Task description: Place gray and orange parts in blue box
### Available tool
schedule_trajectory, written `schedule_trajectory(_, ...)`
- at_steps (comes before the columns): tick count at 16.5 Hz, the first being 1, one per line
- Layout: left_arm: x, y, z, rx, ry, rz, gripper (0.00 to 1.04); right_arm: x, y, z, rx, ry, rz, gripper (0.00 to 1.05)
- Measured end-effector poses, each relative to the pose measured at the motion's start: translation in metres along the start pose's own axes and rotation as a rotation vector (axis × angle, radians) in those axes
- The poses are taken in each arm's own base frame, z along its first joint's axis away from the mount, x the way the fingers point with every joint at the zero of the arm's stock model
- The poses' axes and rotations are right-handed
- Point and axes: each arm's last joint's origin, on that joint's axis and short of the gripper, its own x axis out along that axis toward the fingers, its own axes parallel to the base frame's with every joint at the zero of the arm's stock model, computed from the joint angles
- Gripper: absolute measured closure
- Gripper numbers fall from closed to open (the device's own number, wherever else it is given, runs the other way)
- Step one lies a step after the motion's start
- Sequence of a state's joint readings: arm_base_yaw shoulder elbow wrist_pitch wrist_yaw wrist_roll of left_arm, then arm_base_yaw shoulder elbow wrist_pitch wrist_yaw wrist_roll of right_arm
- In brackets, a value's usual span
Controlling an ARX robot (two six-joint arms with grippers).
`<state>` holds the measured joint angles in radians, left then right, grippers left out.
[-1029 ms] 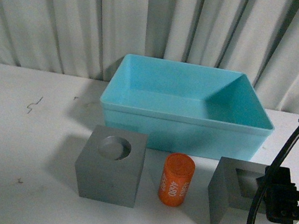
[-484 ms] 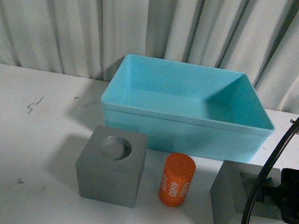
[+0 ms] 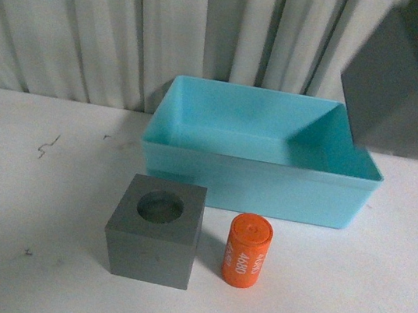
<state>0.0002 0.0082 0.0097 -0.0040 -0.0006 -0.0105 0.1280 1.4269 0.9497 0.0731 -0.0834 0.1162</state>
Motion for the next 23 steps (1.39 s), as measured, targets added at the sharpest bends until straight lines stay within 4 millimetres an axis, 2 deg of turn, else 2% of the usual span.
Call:
schedule_trajectory(1, 0.000, 0.000, 0.000, 0.000, 0.000, 0.000, 0.07, 0.008, 0.009, 0.015, -0.011, -0.047, 0.027, 0.86)
schedule_trajectory(2, 0.000, 0.000, 0.000, 0.000, 0.000, 0.000, 0.07, 0.027, 0.020, 0.022, -0.008, -0.052, 0.059, 0.86)
schedule_trajectory(4, 0.000, 0.000, 0.000, 0.000, 0.000, 0.000, 0.07, 0.076, 0.044, 0.016, -0.023, 0.006, 0.080, 0.86)
schedule_trajectory(6, 0.000, 0.000, 0.000, 0.000, 0.000, 0.000, 0.07, 0.109, 0.062, 0.007, -0.011, 0.053, 0.081, 0.86)
schedule_trajectory(8, 0.000, 0.000, 0.000, 0.000, 0.000, 0.000, 0.07, 0.133, 0.067, 0.005, 0.033, 0.063, 0.060, 0.86)
schedule_trajectory(10, 0.000, 0.000, 0.000, 0.000, 0.000, 0.000, 0.07, 0.152, 0.061, -0.006, 0.081, 0.092, 0.016, 0.86)
schedule_trajectory(13, 0.000, 0.000, 0.000, 0.000, 0.000, 0.000, 0.07, 0.169, 0.046, -0.026, 0.123, 0.154, -0.039, 0.86)
schedule_trajectory(23, 0.000, 0.000, 0.000, 0.000, 0.000, 0.000, 0.07, 0.182, -0.004, -0.039, 0.202, 0.180, -0.201, 0.86)
